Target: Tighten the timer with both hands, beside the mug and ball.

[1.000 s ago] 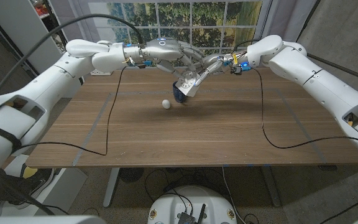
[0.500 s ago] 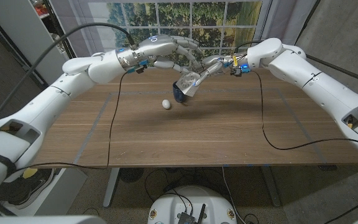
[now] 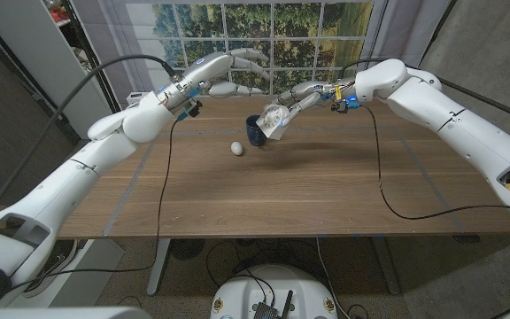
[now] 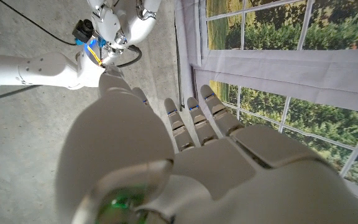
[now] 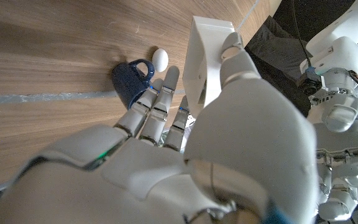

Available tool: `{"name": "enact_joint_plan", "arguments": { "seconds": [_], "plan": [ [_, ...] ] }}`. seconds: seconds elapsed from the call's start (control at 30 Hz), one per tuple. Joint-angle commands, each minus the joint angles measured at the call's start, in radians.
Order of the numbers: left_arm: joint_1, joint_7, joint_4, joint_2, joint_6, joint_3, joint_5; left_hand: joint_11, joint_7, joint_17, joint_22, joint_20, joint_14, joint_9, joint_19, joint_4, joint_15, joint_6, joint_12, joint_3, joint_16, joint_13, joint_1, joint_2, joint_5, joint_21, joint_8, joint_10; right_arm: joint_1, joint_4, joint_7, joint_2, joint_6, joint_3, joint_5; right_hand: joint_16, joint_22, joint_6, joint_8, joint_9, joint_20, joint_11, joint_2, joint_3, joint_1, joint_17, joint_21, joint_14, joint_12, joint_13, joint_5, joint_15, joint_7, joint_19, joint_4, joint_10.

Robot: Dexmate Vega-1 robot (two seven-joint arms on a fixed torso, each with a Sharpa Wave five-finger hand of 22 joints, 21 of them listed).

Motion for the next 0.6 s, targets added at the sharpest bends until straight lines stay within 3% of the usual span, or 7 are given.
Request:
{"name": "enact_joint_plan", "arguments": {
  "seconds": [0.03, 0.37, 0.6],
  "plan": [
    [0.176, 0.022, -0.094, -0.025, 0.207, -0.078, -0.268, 0.013, 0.003, 0.002, 0.001, 0.005, 0.026, 0.001, 0.010, 0.017, -0.095, -0.019, 0.010, -0.011, 0.009, 0.005, -0.022, 0.003, 0.003, 0.009, -0.001, 0.022, -0.062, -0.129, -0.107, -0.077, 0.027, -0.009, -0.171, -0.003, 0.003, 0.023, 0.005, 0.008, -0.010, -0.085, 0.077, 0.033, -0.039, 0.006, 0.002, 0.012, 0.034, 0.264, 0.005, -0.177, -0.007, -0.001, 0.022, 0.106],
    [0.276, 0.035, -0.122, -0.069, 0.315, -0.094, -0.475, 0.025, 0.013, -0.002, -0.002, 0.017, 0.043, -0.003, 0.012, 0.027, -0.093, -0.052, 0.014, -0.025, 0.009, 0.005, -0.028, 0.003, 0.001, 0.010, -0.008, 0.035, -0.080, -0.167, -0.155, -0.091, 0.051, -0.039, -0.348, -0.004, 0.003, 0.030, 0.005, 0.008, -0.011, -0.096, 0.075, 0.036, -0.031, 0.013, 0.002, 0.013, 0.031, 0.264, 0.004, -0.177, -0.011, -0.001, 0.019, 0.107],
    [0.335, 0.054, -0.154, -0.070, 0.384, -0.106, -0.552, 0.033, 0.020, -0.004, -0.003, 0.023, 0.039, -0.004, 0.011, 0.029, -0.087, -0.059, 0.013, -0.029, 0.005, 0.005, -0.027, 0.002, 0.000, 0.009, -0.007, 0.035, -0.090, -0.172, -0.156, -0.097, 0.074, -0.055, -0.452, -0.004, 0.003, 0.032, 0.003, 0.008, -0.012, -0.094, 0.073, 0.038, -0.023, 0.019, 0.001, 0.013, 0.029, 0.265, 0.004, -0.178, -0.015, -0.002, 0.016, 0.105]
  ]
}}
